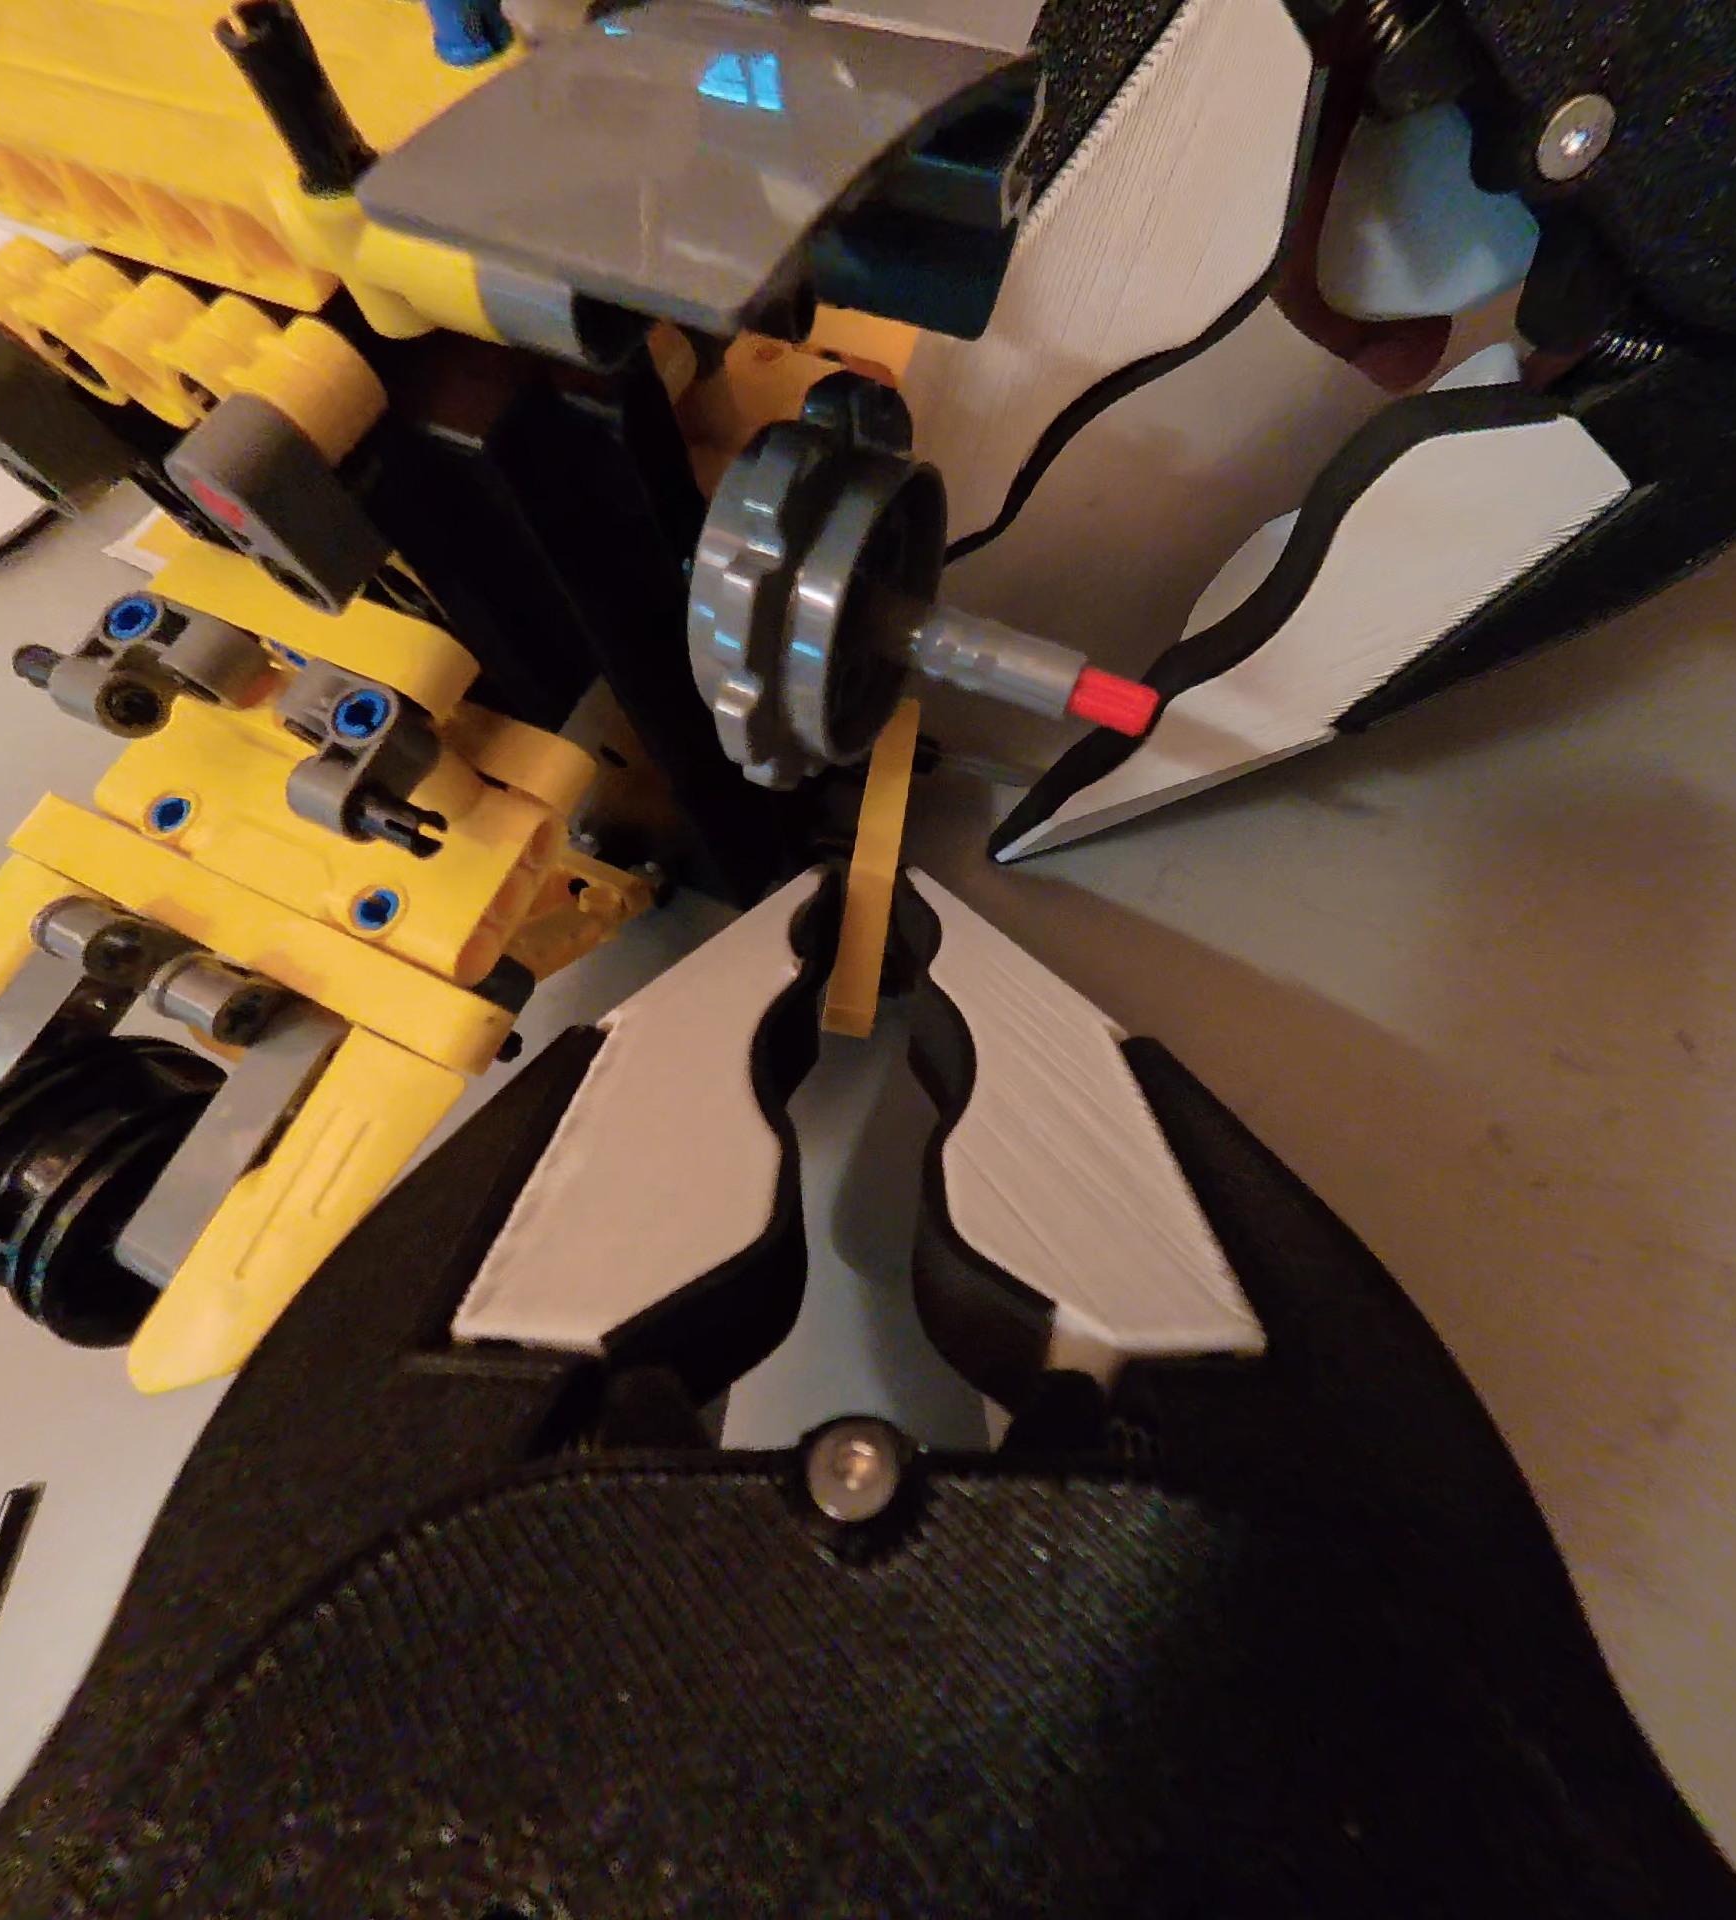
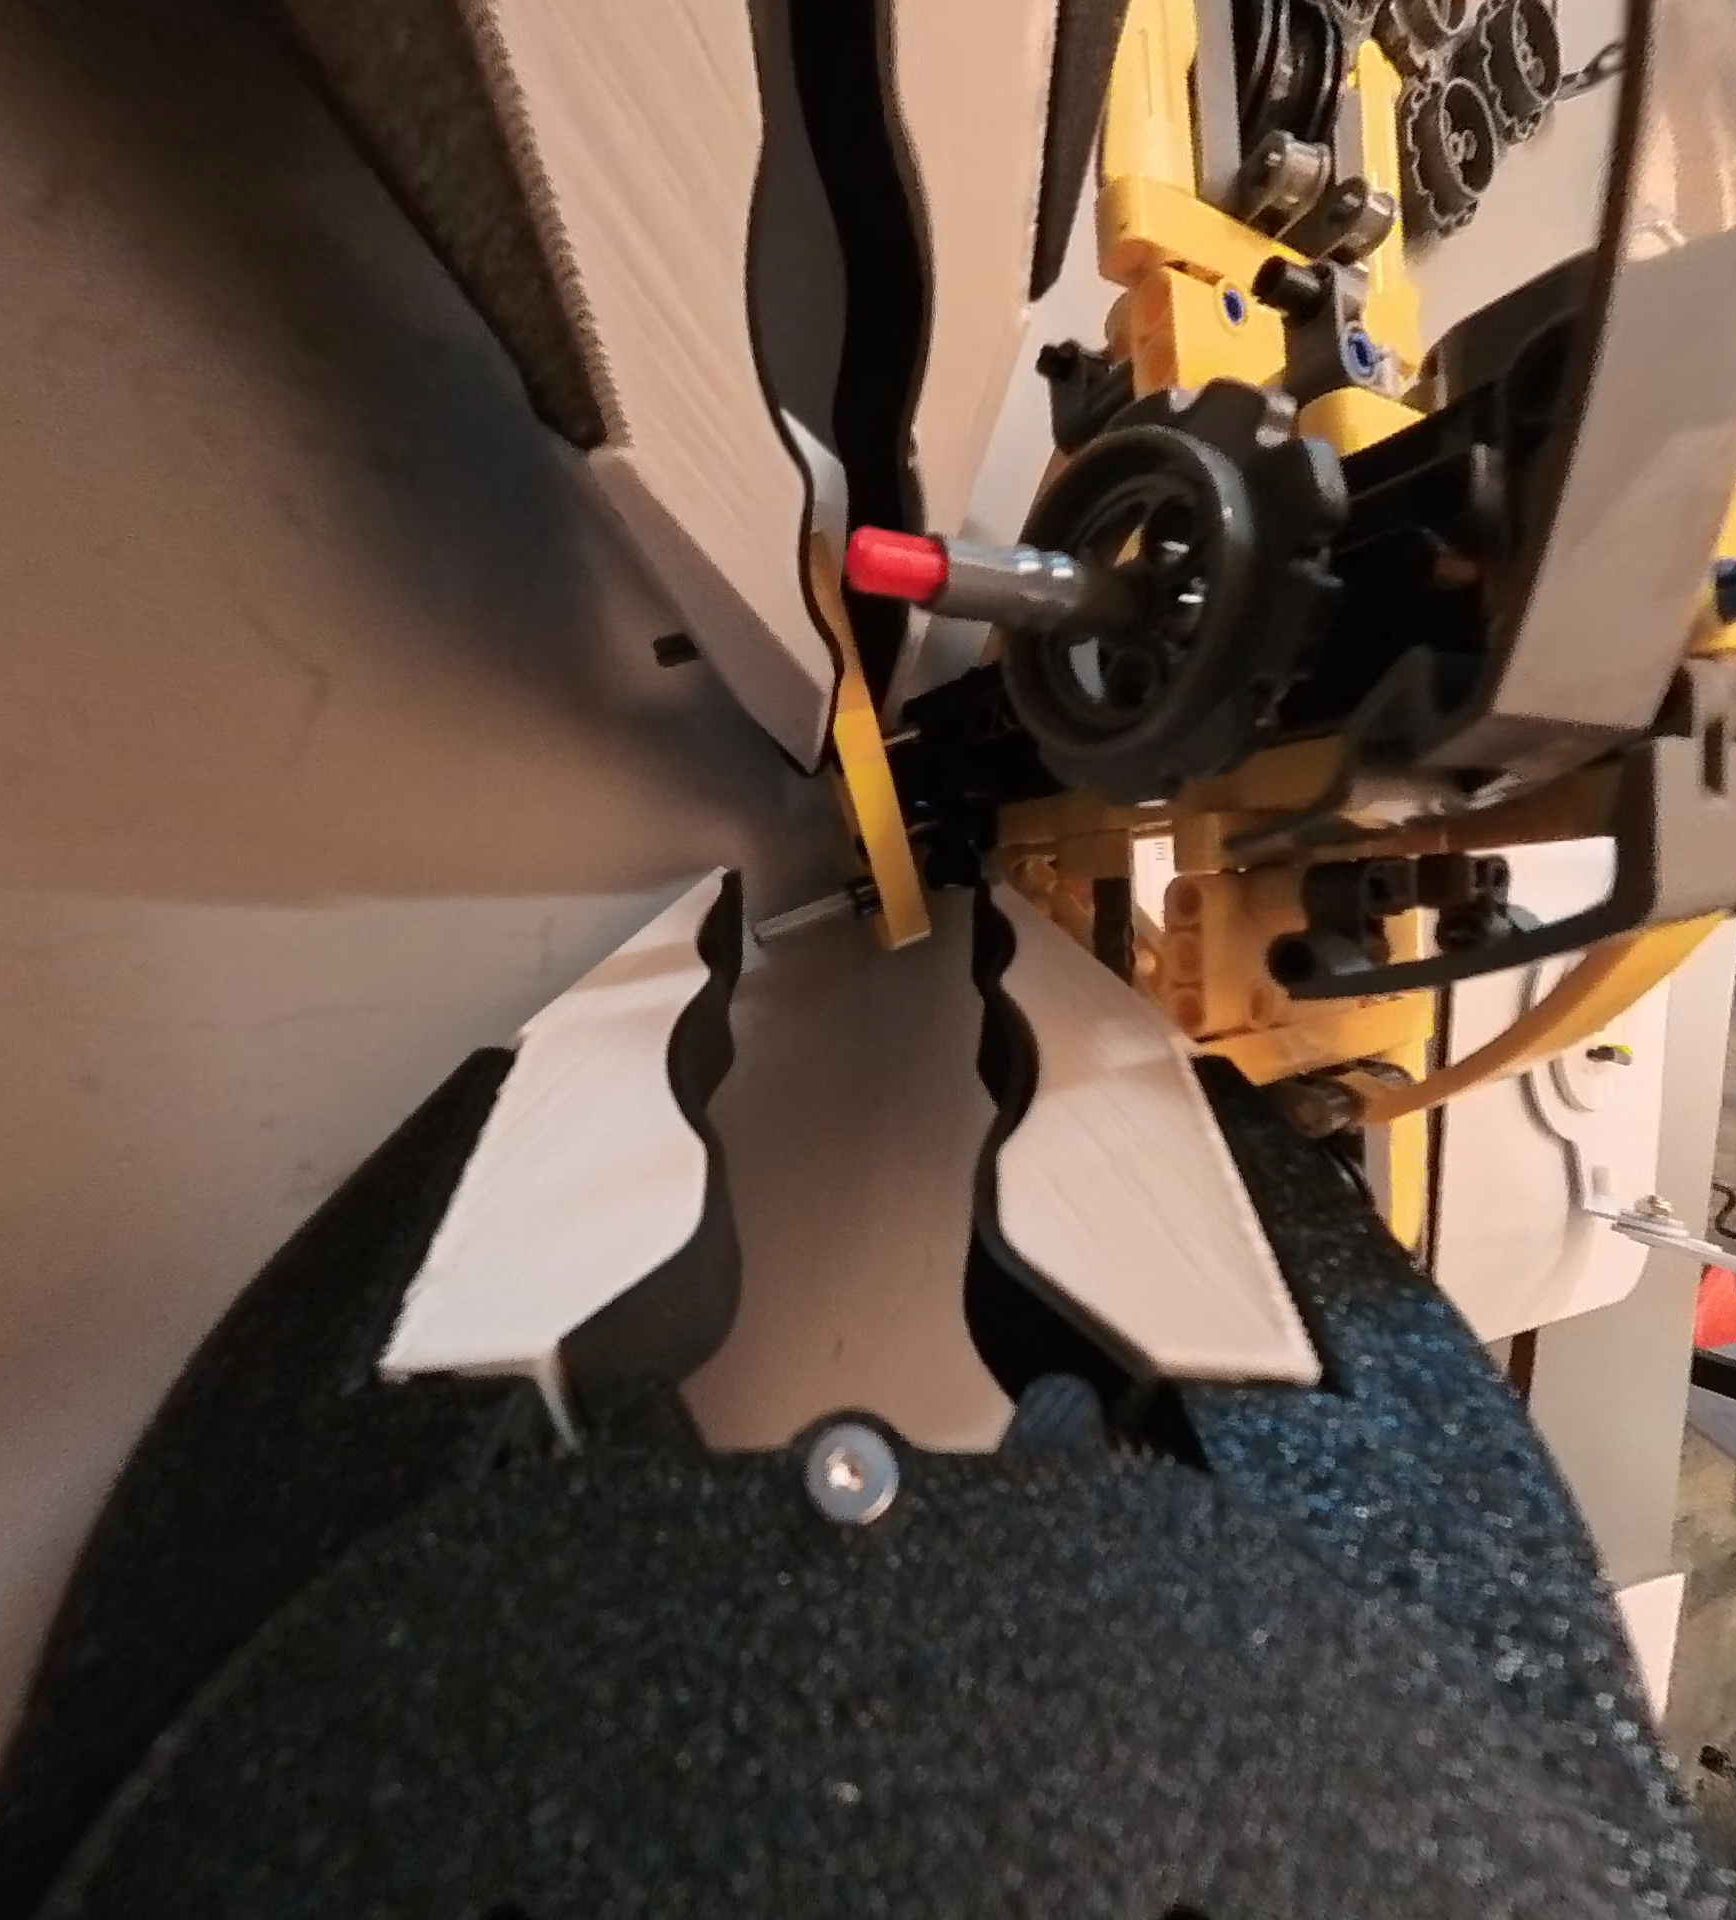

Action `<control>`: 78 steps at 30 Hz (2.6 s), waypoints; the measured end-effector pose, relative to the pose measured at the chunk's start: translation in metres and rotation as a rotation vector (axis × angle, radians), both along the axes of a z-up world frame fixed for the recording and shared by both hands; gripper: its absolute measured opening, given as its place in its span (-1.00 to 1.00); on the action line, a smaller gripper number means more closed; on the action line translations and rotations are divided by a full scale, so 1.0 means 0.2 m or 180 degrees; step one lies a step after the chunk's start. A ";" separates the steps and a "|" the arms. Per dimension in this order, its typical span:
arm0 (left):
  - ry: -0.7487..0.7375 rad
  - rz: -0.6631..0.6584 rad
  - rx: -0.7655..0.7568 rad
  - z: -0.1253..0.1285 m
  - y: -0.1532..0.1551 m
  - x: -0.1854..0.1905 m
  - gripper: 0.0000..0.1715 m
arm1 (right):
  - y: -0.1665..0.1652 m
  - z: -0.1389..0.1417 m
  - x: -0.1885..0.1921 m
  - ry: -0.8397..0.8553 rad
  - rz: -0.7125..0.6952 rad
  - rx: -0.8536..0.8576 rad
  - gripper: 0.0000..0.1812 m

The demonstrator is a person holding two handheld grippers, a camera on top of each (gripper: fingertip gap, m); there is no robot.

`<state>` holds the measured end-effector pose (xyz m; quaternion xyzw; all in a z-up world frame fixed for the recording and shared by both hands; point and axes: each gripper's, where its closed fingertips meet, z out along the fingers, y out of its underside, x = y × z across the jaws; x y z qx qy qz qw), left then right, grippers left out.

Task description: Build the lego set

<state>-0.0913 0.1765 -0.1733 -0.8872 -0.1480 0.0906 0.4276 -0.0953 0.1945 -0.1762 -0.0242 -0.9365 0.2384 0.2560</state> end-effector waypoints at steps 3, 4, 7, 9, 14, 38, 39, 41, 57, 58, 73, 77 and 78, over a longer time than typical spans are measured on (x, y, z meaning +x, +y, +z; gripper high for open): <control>0.0025 -0.0021 -0.0011 0.00 0.00 0.01 -0.92 | 0.00 0.01 0.00 -0.0010 -0.0005 -0.0037 -0.50; 0.0034 -0.0027 -0.0009 0.00 0.00 0.01 -0.93 | 0.00 0.02 0.00 -0.0020 0.0000 -0.0081 -0.49; 0.0028 -0.0041 0.0012 0.00 0.00 0.01 -0.93 | -0.02 0.08 0.02 -0.0072 0.0020 -0.0304 -0.47; 0.0026 -0.0049 0.0052 0.01 0.00 0.02 -0.93 | -0.02 0.12 0.04 -0.0140 0.0025 -0.0453 -0.47; -0.0038 -0.0116 0.0152 0.03 -0.01 0.05 -0.93 | -0.01 0.16 0.08 -0.0401 -0.0064 -0.0866 -0.47; -0.0349 -0.0158 0.0831 0.17 -0.22 0.21 -0.94 | 0.30 0.35 0.02 0.0780 -0.1486 -0.1768 -0.33; -0.0383 -0.0147 0.0897 0.18 -0.23 0.20 -0.94 | 0.32 0.34 0.01 0.0951 -0.1509 -0.1532 -0.32; -0.0458 -0.0132 0.1031 0.21 -0.24 0.19 -0.94 | 0.35 0.32 -0.02 0.1399 -0.1484 -0.0961 -0.34; -0.0529 -0.0160 0.1268 0.26 -0.25 0.20 -0.94 | 0.26 0.29 -0.18 0.2099 -0.1174 0.0429 -0.84; -0.0497 -0.0156 0.1305 0.28 -0.26 0.20 -0.94 | 0.25 0.28 -0.17 0.1864 -0.1164 0.0335 -0.86; -0.0471 -0.0183 0.2302 0.53 -0.39 0.20 -0.94 | 0.23 0.31 0.09 -0.0695 -0.1046 -0.1182 -0.93; -0.0713 -0.0353 0.2356 0.53 -0.37 0.24 -0.94 | 0.28 0.32 0.17 -0.0917 -0.0950 -0.1553 -0.92; -0.0754 -0.0379 0.2343 0.52 -0.36 0.25 -0.94 | 0.30 0.32 0.17 -0.0926 -0.0960 -0.1612 -0.91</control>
